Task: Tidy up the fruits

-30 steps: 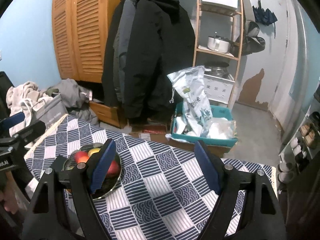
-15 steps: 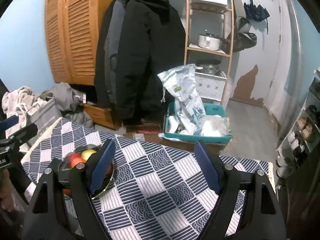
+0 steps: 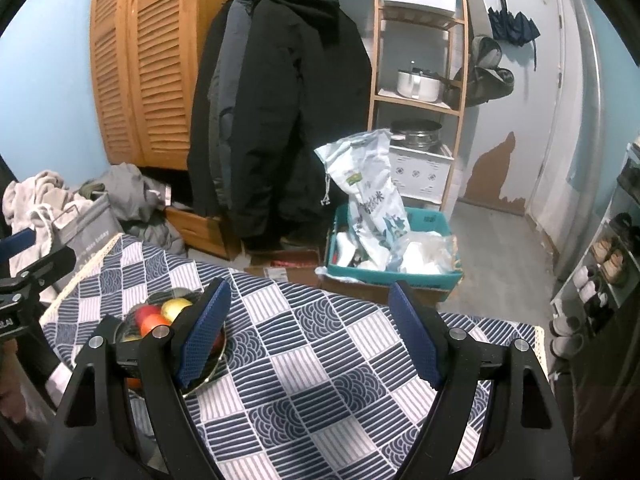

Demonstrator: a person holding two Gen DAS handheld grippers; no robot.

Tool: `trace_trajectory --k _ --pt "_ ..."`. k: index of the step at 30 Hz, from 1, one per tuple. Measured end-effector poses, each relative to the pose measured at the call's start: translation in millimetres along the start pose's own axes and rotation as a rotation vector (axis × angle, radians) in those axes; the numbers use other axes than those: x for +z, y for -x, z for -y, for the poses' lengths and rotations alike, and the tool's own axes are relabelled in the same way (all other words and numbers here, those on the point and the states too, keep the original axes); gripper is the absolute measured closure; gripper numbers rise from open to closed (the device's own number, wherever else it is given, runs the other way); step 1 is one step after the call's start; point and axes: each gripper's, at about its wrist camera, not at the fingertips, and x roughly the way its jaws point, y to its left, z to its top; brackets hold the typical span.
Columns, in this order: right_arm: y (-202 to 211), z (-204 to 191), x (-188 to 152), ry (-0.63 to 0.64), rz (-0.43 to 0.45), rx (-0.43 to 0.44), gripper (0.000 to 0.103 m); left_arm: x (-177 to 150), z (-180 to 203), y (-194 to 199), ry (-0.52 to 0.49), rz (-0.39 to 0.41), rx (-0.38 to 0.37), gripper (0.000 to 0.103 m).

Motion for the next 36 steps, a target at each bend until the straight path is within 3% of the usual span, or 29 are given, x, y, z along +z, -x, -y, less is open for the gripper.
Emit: trace_trajectory --k 36 --pt "-0.2 -0.3 -0.7 -0.001 -0.001 0.000 0.021 2.5 -3.5 2.4 0.024 -0.001 0.041 0.001"
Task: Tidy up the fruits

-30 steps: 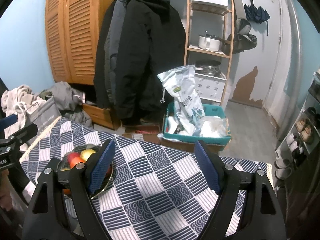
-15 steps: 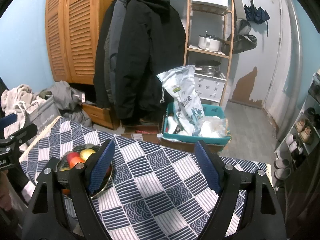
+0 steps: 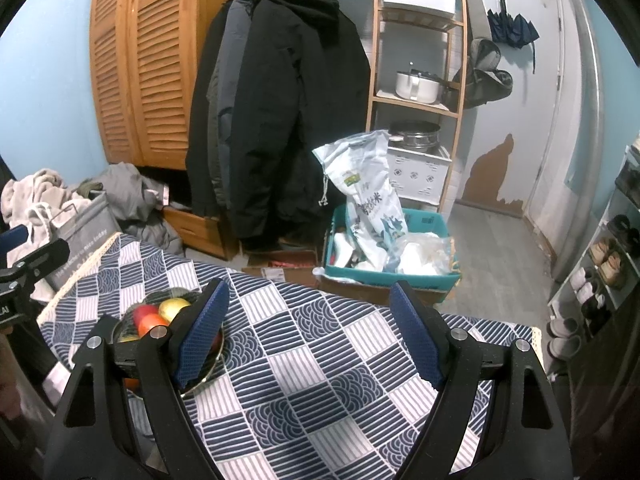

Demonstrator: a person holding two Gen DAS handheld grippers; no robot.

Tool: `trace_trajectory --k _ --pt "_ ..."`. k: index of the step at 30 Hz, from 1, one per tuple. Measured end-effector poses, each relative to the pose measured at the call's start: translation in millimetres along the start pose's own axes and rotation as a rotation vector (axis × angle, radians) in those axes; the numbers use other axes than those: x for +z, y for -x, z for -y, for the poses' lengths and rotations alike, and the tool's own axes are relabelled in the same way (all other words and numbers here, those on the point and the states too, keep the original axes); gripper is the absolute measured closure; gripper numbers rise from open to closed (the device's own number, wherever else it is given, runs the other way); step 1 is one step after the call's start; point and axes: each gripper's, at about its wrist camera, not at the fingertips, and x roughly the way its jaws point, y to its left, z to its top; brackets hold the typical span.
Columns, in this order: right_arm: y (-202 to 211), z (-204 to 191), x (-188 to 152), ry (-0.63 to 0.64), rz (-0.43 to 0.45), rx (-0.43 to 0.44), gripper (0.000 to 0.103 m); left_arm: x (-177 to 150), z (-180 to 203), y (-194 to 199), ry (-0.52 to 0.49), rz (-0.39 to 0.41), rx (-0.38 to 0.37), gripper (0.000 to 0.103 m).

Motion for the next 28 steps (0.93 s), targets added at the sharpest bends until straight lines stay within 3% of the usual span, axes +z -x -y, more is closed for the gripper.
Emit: trace_trajectory --k 28 --pt "0.0 -0.4 0.3 0.003 0.000 -0.002 0.021 0.2 -1.9 -1.9 0.022 -0.015 0.018 0.001"
